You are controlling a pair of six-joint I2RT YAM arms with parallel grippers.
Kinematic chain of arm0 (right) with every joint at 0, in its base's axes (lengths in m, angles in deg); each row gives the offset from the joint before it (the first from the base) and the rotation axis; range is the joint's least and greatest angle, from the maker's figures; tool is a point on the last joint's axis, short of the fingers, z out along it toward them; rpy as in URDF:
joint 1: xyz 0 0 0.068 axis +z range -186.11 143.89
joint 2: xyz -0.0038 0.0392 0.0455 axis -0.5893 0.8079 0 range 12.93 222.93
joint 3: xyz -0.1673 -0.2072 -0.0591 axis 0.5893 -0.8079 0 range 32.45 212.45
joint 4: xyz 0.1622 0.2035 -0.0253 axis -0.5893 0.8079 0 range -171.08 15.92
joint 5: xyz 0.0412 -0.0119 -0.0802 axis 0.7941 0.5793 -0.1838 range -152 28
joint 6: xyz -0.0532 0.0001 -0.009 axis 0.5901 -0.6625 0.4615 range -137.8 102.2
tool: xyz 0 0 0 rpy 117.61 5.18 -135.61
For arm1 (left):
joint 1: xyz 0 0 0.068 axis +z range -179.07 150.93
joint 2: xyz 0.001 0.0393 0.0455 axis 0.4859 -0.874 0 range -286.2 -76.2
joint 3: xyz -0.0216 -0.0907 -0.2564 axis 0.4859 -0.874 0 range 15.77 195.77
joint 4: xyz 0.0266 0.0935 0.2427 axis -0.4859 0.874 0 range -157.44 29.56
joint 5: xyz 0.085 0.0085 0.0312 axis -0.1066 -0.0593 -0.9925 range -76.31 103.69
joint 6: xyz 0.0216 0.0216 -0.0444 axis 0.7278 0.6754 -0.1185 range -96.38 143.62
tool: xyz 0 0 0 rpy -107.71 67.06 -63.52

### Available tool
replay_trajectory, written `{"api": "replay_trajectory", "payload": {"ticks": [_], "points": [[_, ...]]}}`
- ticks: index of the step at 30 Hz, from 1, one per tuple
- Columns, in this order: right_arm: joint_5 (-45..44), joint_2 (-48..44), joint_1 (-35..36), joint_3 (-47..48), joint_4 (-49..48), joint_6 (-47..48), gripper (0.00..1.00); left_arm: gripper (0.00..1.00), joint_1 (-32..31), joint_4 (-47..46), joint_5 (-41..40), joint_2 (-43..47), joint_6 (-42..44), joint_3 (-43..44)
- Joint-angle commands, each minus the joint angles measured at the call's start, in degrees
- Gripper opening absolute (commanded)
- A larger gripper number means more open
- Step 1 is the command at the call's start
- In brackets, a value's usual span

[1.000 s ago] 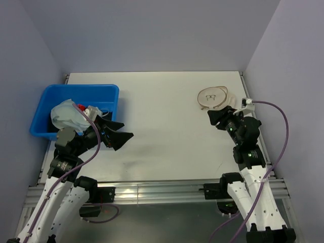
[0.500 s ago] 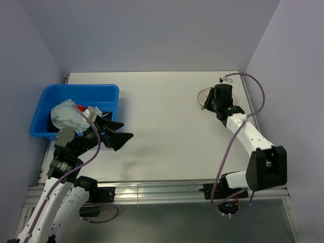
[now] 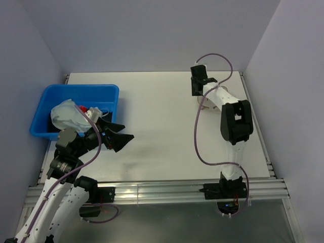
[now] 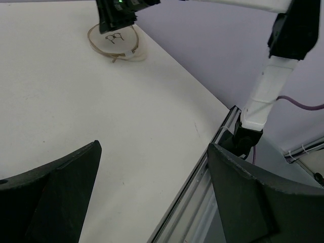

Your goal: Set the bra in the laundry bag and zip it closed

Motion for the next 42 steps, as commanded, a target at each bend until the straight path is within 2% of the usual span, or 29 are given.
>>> {"api": "replay_trajectory", "payload": {"ticks": [1,8,12,25,42], "points": [[-2.51,5.84,2.25,10.48,6.71,5.94,0.46,0.92,-0.48,-0.52,-0.68,-0.16,1.44,2.57],[-2.86,16.92,2.25,21.65,13.84,8.93,0.45,0.92,-0.66,-0.34,-0.68,-0.07,1.79,2.75],[-4.71,20.71,2.25,24.21,15.16,9.55,0.38,0.92,-0.75,-0.34,-0.68,-0.25,1.88,2.75],[-7.51,24.14,2.08,28.43,17.62,8.67,0.38,0.91,-0.84,-0.34,-1.03,-0.25,2.05,2.84],[-2.95,27.75,0.32,32.82,19.47,12.27,0.18,0.89,-0.66,0.01,-1.38,-0.34,2.41,3.01]]}}
